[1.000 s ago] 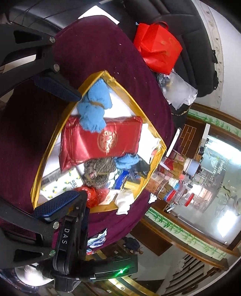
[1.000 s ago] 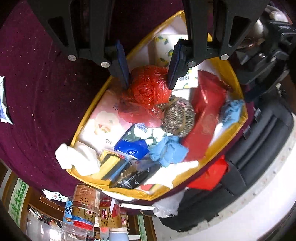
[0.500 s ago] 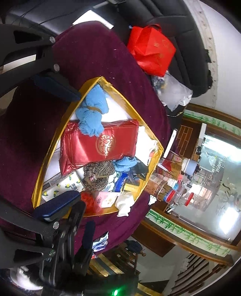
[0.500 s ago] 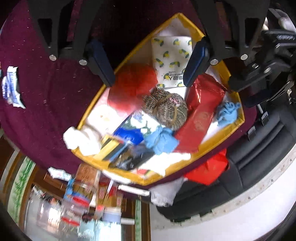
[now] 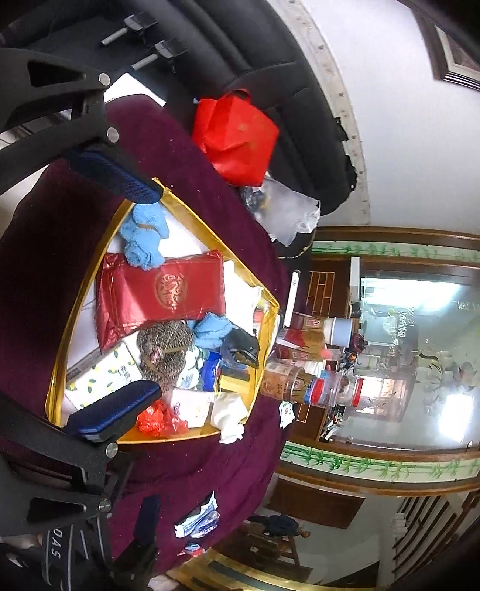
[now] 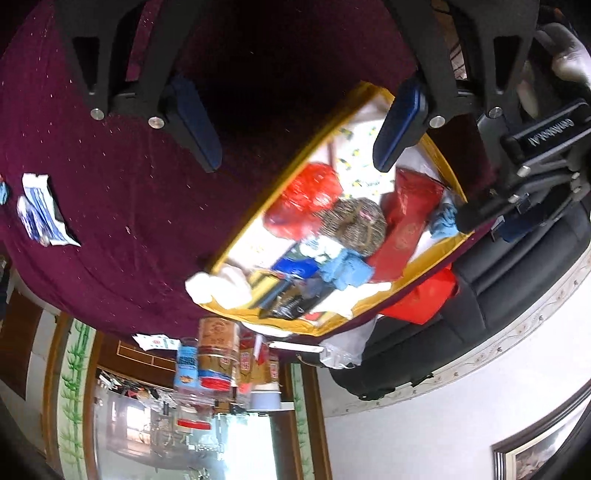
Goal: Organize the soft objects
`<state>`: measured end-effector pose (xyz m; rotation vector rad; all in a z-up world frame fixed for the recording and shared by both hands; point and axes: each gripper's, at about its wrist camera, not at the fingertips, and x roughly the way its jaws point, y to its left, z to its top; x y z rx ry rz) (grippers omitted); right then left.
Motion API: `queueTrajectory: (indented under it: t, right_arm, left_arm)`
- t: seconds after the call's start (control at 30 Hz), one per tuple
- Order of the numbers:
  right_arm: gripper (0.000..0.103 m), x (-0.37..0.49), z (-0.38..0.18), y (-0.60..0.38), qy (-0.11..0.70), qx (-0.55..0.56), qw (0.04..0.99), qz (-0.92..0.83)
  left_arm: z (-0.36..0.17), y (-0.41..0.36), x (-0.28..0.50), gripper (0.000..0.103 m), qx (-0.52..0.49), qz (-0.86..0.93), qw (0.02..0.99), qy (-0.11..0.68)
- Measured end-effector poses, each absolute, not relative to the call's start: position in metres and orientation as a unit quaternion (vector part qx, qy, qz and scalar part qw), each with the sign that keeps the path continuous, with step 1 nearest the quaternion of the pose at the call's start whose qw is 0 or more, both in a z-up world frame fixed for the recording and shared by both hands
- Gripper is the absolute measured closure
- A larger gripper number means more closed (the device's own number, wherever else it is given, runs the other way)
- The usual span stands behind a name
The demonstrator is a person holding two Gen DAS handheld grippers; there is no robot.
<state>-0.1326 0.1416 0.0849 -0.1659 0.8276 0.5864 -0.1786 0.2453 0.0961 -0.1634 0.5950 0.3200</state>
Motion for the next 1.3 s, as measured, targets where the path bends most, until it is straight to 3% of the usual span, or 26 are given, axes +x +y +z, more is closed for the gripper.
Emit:
queueTrajectory:
  t: [0.23,0.5,1.3]
  right_arm:
    - [0.017,-0.137,0.077,0.121,0.397,-0.073,0.872,0.277]
    - [0.016,-0.143,0.073,0.105,0.391,-0.065,0.873,0.284]
    - [0.015,-0.151,0.077,0.125,0.383,-0.089,0.867,0.306]
  left_arm:
    - [0.111,0.221,-0.182,0.005,-0.041,0.185,0.946,0.262]
    - [0.144,0.191,-0.203,0.0,-0.007,0.221,0.962,0.161]
    - [0.131,0.202,-0.177,0.0,-0.028,0.242,0.943,0.228]
